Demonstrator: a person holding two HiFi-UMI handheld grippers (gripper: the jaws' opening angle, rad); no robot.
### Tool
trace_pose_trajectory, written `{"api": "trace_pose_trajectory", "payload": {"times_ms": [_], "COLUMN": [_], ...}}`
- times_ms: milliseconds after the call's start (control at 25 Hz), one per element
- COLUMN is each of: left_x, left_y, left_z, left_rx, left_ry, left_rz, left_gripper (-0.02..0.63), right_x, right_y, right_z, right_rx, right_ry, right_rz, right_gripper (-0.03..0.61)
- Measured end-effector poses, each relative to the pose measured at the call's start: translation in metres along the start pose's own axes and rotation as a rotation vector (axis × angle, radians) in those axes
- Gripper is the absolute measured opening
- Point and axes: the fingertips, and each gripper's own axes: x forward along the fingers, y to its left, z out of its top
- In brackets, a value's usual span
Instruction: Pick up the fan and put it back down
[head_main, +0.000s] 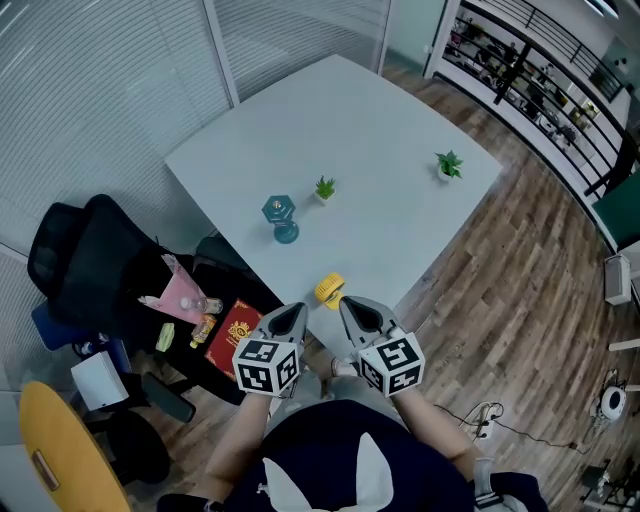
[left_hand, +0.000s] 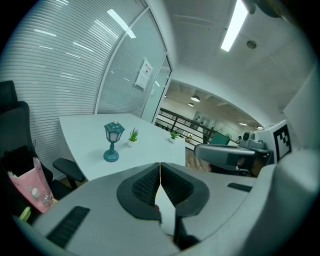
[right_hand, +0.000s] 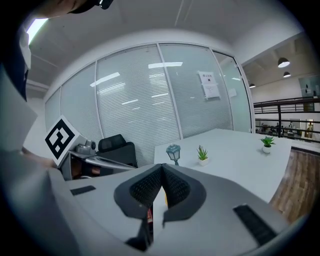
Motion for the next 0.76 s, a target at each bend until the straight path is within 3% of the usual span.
{"api": "trace_pose_trajectory", "payload": {"times_ms": [760], "left_x": [0.016], "left_y": [-0.020], "left_z": [0.011], "left_rx": [0.038], "left_ry": [0.008], "left_rz": [-0.070], "left_gripper": [0.021], "right_x": [-0.007], "right_y": [-0.002], "right_z": [-0.001], "right_rx": [-0.029], "right_ry": [0.021], "right_rz": [-0.012], "right_gripper": [0.003]}}
